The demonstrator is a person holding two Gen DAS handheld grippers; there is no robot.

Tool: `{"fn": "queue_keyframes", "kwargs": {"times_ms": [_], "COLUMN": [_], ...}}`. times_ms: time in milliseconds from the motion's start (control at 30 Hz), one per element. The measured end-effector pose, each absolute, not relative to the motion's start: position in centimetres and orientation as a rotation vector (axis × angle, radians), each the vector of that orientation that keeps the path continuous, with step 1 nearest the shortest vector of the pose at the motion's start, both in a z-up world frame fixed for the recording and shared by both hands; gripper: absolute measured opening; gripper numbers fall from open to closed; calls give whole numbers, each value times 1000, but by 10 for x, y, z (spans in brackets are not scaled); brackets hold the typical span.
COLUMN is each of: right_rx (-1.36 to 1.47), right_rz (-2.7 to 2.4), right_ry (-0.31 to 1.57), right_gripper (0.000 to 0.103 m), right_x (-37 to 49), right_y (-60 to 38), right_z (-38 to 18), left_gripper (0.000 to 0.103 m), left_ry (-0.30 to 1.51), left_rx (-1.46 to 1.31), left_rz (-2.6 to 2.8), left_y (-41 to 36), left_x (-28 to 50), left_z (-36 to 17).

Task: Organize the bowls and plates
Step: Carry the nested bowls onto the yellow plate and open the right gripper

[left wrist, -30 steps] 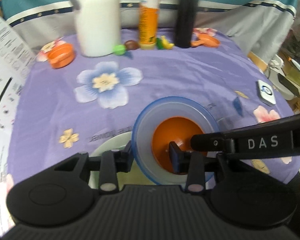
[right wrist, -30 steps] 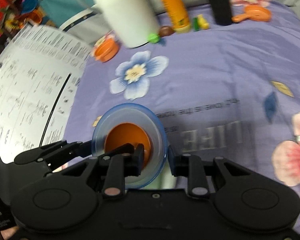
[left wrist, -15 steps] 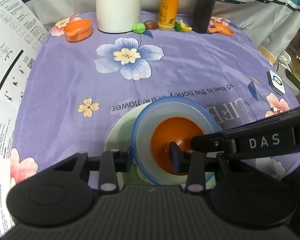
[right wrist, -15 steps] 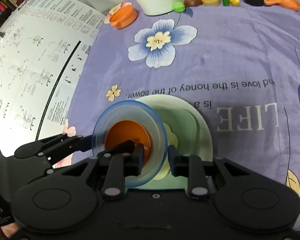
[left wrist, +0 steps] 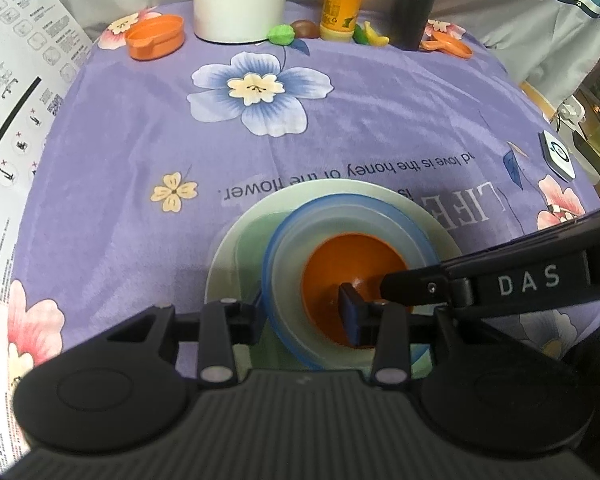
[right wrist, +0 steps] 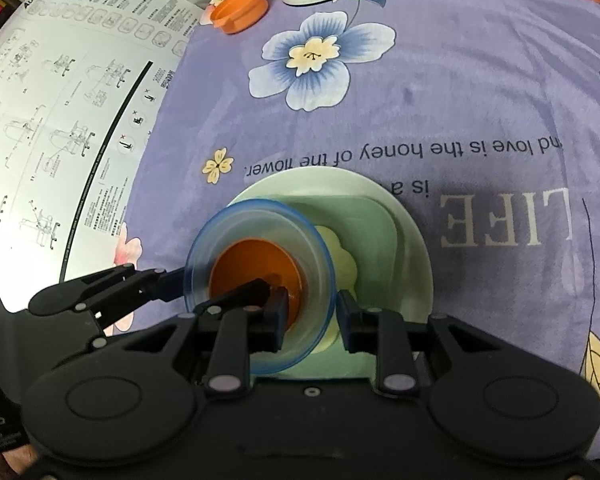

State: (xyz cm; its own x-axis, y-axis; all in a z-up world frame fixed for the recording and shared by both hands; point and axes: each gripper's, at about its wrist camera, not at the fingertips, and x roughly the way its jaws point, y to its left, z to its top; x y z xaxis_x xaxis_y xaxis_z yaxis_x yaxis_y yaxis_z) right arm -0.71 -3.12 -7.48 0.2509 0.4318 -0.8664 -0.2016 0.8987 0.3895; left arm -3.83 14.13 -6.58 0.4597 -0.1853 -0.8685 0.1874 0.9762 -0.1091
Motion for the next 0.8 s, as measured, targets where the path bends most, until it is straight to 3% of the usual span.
{"fn": "queue_keyframes", "kwargs": {"times_ms": [733,800], "right_rx": [227,230], "right_rz": [433,436], "right_ry": [1192,1187], "right_gripper": [28,29], "right_x": [-11,-13], "right_y": [-40,-41], "right_z": [-67,-66], "left_gripper": [46,51], "left_ry": [1040,1032], "left_rx": [16,21], "left_rz": [-224,-223], "left_y": [138,137], "left_x": [-44,-46], "left_z": [-67,-65]}}
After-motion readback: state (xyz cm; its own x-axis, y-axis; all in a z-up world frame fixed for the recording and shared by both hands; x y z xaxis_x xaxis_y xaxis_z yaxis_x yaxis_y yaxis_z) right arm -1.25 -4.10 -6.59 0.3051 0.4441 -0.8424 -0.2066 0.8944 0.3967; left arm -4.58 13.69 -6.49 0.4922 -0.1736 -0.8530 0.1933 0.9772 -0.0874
